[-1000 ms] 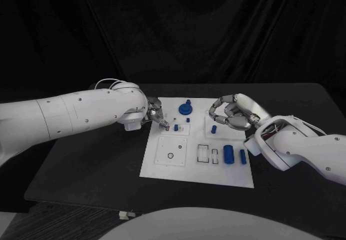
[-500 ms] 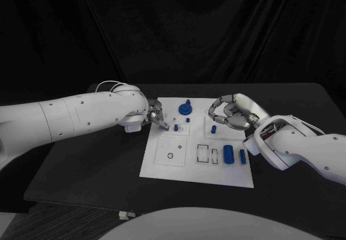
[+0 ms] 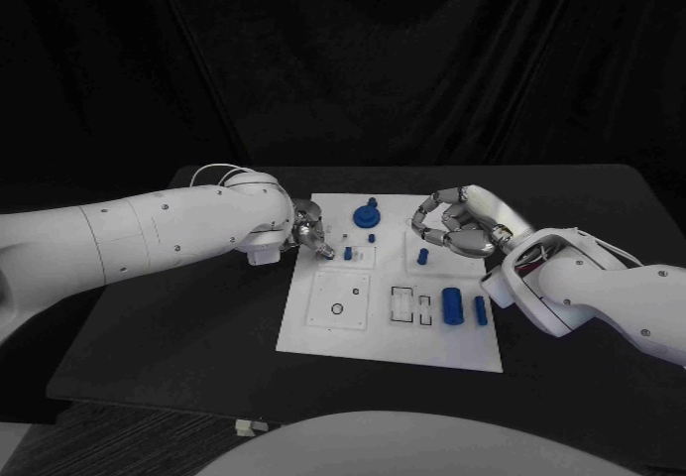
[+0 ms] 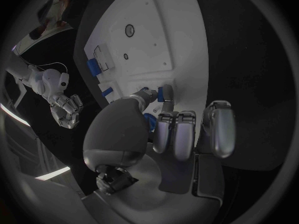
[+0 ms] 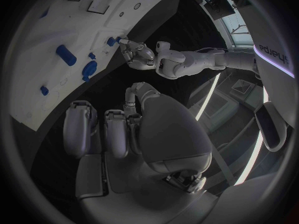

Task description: Assemble the parts on the task board

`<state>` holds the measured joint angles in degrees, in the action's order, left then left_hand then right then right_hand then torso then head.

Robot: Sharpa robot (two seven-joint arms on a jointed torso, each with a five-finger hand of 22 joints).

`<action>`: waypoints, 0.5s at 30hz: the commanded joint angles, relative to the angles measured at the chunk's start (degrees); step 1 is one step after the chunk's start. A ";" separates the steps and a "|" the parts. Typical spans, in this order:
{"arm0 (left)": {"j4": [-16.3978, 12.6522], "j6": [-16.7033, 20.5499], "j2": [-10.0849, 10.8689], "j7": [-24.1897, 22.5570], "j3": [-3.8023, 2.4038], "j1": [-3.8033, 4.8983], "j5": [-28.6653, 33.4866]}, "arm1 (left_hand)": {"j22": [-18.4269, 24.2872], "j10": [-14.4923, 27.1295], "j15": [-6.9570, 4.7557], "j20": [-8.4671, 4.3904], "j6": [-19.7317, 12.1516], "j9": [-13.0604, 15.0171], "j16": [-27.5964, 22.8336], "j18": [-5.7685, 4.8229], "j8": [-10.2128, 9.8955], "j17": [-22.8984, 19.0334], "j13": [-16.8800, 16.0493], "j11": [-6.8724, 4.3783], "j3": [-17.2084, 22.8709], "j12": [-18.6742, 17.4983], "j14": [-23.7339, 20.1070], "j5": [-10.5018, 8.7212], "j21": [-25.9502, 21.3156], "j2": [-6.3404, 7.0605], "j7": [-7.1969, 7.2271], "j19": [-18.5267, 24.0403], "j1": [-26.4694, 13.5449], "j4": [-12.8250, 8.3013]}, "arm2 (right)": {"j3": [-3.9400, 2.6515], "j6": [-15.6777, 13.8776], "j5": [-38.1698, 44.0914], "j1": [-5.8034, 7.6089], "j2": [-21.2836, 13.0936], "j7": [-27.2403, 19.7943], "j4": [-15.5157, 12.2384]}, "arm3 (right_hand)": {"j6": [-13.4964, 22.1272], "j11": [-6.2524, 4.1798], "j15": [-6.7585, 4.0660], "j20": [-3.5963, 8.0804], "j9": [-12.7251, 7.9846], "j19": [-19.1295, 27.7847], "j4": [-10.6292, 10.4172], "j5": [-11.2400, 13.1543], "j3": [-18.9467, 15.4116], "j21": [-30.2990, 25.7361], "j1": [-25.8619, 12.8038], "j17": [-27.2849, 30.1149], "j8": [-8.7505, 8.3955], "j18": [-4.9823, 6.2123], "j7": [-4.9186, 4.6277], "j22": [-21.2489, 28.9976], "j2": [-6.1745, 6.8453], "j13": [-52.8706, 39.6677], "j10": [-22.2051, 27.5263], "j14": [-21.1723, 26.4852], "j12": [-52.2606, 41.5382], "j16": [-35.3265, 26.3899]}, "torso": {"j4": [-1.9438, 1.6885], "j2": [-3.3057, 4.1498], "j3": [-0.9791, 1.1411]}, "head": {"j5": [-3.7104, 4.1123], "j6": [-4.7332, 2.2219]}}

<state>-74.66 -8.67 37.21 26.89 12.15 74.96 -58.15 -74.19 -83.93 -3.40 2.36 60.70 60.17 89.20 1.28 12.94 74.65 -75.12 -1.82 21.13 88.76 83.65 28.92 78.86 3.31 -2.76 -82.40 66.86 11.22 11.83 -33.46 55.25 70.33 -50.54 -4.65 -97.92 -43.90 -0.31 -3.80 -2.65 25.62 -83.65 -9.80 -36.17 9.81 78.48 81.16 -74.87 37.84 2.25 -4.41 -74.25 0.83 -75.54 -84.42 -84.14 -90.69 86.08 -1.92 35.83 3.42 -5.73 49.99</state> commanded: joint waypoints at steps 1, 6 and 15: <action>0.06 0.06 -0.23 -1.38 0.01 -0.22 -0.21 | -11.75 -6.07 -0.85 -0.16 0.01 0.62 0.80 1.76 1.38 15.35 -14.88 -0.13 5.25 1.24 6.35 2.05 -0.52 -1.67 0.90 0.44 -0.54 -0.90 | -0.04 -0.26 0.25 0.06 0.04 0.82 0.08 | 0.17 -0.19 -0.33 0.38 -0.47 -0.67 0.03 -1.79 2.40 0.12 -1.12 -5.60 1.26 0.59 0.51 -12.02 0.07 -14.46 -5.58 -3.99 0.69 -0.17 | -0.02 0.01 0.00 | -0.14 0.01; 0.16 0.35 -0.36 -1.65 0.01 -0.25 -0.21 | -11.76 -6.07 -0.85 -0.15 -0.01 0.65 0.80 1.75 1.40 15.35 -14.88 -0.14 5.33 1.24 6.35 2.09 -0.49 -1.76 0.91 0.42 -0.48 -1.03 | -0.04 -0.20 0.25 0.06 0.04 0.84 0.20 | 0.17 -0.19 -0.33 0.38 -0.47 -0.67 0.03 -1.79 2.40 0.12 -1.12 -5.60 1.26 0.59 0.51 -12.02 0.07 -14.46 -5.58 -3.99 0.69 -0.17 | -0.02 0.02 0.00 | -0.09 0.01; 0.21 0.99 -0.39 -2.02 0.00 -0.26 -0.21 | -11.80 -6.07 -0.86 -0.15 -0.01 0.72 0.80 1.72 1.46 15.35 -14.88 -0.15 5.46 1.24 6.35 2.26 -0.38 -1.83 0.93 0.33 -0.36 -1.31 | -0.04 -0.11 0.25 0.05 0.14 0.84 0.35 | 0.17 -0.19 -0.33 0.38 -0.47 -0.67 0.03 -1.79 2.40 0.12 -1.12 -5.60 1.26 0.59 0.51 -12.02 0.07 -14.46 -5.58 -3.99 0.69 -0.17 | -0.01 0.00 0.02 | -0.13 0.01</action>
<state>-74.42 -8.28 36.93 26.07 12.17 74.85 -58.24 -74.19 -83.93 -3.40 2.36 60.70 60.17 89.20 1.28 12.97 74.65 -75.12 -1.82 21.13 88.76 83.64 28.92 78.86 3.01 -2.76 -82.40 66.57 11.21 11.84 -33.43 55.25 70.33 -50.44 -4.63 -97.57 -43.90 -0.31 -3.80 -2.65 25.61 -83.65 -9.80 -36.17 9.81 78.48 81.16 -74.87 37.84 2.25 -4.41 -74.25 0.83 -75.54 -84.42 -84.14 -90.69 86.08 -1.92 35.84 3.42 -5.80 49.99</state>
